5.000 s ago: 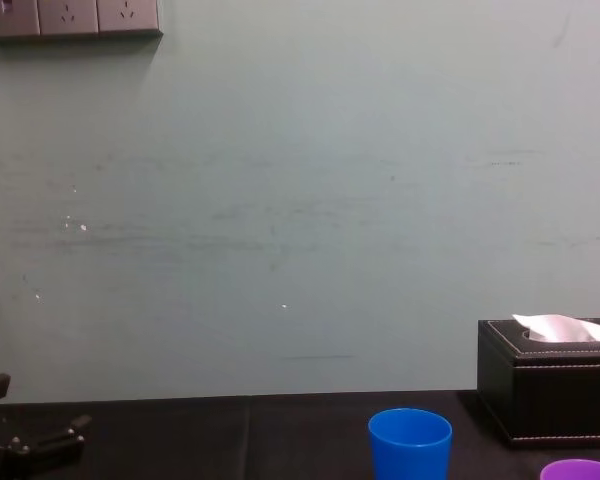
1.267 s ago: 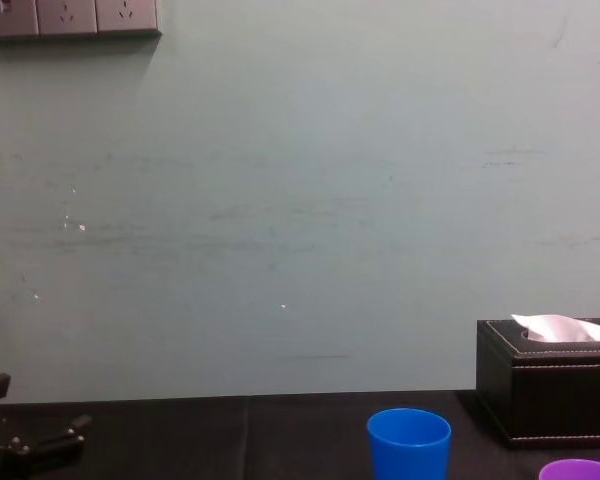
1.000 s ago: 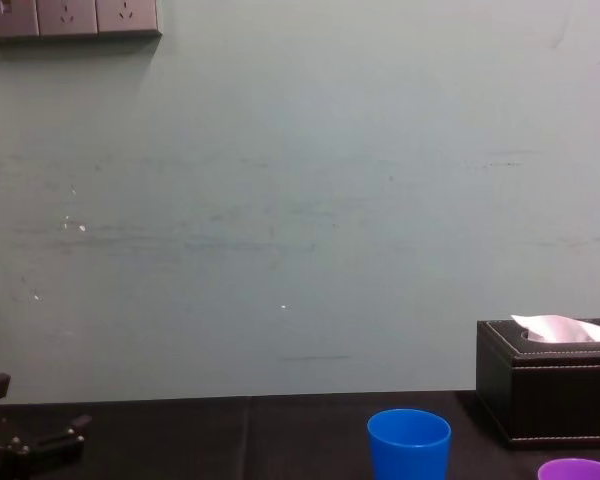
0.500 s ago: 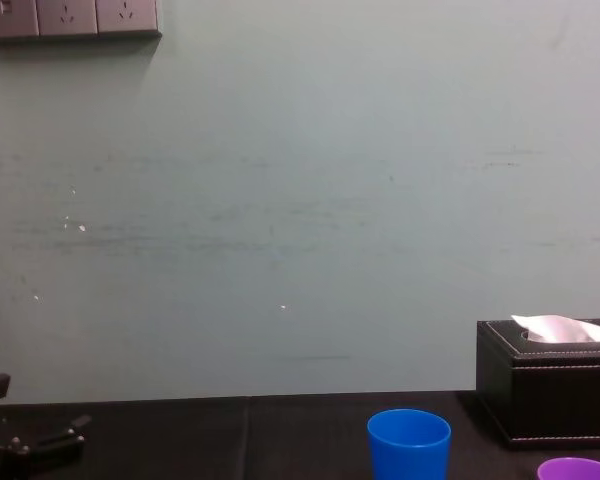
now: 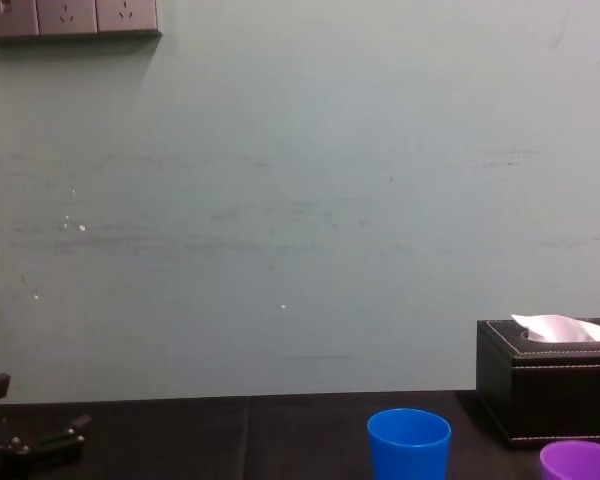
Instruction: Stack the three plastic cups sequentially using one hand.
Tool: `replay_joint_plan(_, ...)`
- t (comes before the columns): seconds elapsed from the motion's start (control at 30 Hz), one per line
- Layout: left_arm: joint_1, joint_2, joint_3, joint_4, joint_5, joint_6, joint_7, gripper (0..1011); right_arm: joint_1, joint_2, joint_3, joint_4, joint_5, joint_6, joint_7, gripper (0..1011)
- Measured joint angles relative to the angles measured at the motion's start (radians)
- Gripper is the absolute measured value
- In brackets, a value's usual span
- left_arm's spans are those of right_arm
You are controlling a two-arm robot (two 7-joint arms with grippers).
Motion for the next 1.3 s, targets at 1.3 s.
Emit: replay_joint_plan(1.3, 0.0, 0.0, 0.0, 0.0, 0.0, 0.0, 0.0, 1010, 0.211, -0.046, -0.102, -0.109, -0.055, 0.209, -0.067, 729)
